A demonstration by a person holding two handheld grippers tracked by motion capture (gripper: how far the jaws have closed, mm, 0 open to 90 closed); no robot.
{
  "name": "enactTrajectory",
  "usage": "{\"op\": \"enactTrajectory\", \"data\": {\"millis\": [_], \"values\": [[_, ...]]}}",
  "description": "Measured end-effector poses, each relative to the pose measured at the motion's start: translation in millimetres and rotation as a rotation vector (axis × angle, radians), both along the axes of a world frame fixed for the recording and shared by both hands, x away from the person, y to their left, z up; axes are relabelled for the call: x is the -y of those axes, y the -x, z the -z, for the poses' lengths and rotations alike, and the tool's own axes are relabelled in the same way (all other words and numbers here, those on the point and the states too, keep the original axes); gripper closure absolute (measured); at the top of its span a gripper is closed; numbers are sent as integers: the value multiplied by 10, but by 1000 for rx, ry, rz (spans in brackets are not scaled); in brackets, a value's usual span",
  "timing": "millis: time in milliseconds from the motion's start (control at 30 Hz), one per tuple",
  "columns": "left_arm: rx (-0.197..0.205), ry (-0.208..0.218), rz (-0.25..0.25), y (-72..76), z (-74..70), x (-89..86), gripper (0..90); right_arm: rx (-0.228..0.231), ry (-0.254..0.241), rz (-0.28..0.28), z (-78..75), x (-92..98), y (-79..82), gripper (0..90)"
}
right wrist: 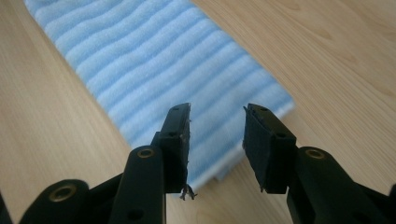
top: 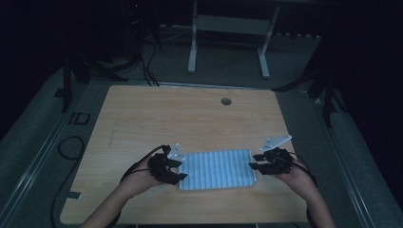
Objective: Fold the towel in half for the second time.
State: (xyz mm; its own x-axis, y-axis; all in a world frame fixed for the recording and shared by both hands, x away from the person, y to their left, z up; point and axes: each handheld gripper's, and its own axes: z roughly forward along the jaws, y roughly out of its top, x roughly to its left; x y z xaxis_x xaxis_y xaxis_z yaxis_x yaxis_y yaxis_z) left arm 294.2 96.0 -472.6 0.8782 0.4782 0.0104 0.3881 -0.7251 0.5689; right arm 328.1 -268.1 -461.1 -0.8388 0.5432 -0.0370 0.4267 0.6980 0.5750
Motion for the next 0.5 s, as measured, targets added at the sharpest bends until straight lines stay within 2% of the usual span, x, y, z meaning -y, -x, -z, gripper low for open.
{"op": "enactTrajectory", "data": {"millis": [67, 167, 200, 233, 333, 500], "values": [[8, -5, -2, -14, 13, 21, 487, -6, 6, -8, 29, -41, -28, 605], [-13, -14, -8, -114, 151, 117, 471, -32, 43, -21, 211, -189, -131, 590], [-38, -15, -5, -167, 219, 152, 458, -34, 53, -20, 261, -213, -162, 590], [-44, -14, -4, -196, 267, 177, 446, -51, 59, -18, 331, -237, -210, 590], [-58, -29, -1, -273, 383, 243, 434, -76, 64, -13, 435, -253, -289, 590], [-86, -18, -15, -386, 520, 290, 425, -107, 77, -9, 558, -278, -397, 585]]}}
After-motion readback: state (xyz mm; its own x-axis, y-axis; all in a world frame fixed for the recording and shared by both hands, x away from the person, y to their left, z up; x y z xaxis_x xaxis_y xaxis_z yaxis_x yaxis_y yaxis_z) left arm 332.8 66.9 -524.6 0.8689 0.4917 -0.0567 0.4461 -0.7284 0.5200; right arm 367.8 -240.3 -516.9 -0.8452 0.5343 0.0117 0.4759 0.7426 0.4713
